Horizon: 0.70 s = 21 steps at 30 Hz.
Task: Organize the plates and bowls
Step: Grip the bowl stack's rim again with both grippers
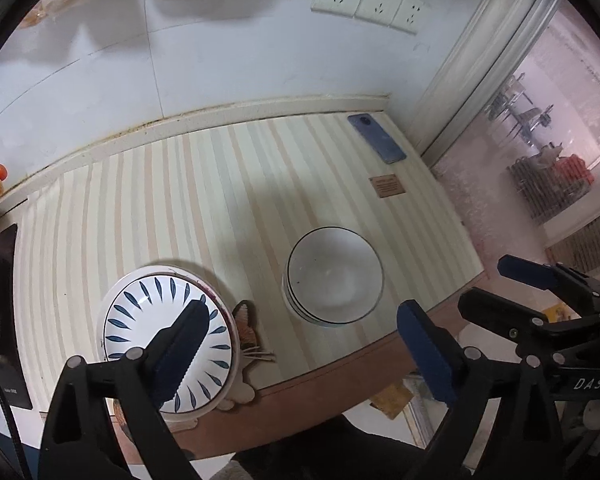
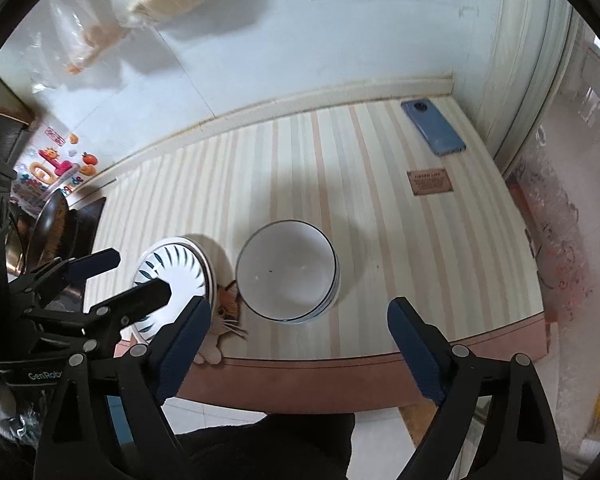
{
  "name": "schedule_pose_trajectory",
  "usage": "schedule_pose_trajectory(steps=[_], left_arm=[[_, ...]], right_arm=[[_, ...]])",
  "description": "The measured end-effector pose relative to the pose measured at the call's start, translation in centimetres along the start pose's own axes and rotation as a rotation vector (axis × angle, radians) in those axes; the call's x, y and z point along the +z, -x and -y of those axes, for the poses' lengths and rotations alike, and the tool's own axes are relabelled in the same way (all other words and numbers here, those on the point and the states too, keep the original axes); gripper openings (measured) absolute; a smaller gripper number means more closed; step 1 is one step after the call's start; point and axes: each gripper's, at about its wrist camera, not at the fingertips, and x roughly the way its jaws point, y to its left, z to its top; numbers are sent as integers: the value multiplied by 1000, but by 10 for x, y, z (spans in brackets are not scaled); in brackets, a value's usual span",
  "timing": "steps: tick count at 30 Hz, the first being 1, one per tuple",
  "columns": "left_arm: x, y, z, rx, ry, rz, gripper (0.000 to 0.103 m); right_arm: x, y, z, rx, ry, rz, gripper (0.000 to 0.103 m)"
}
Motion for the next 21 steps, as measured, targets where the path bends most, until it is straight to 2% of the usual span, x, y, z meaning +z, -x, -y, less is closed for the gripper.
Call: schedule_pose_trajectory(steps=[7, 11, 17, 21], left_arm=[[1, 21, -2, -35, 27, 27, 96], [4, 22, 1, -25, 19, 43, 96], [11, -16, -5, -37, 41, 14, 96], [17, -60, -12, -26, 55, -58, 96]], right_arm=[[-2, 28, -10, -2, 16, 53, 95], [-3, 33, -8, 18, -7, 62, 95], [3, 5, 11, 39, -48, 15, 96], [5, -31, 31, 51, -80, -42, 96]])
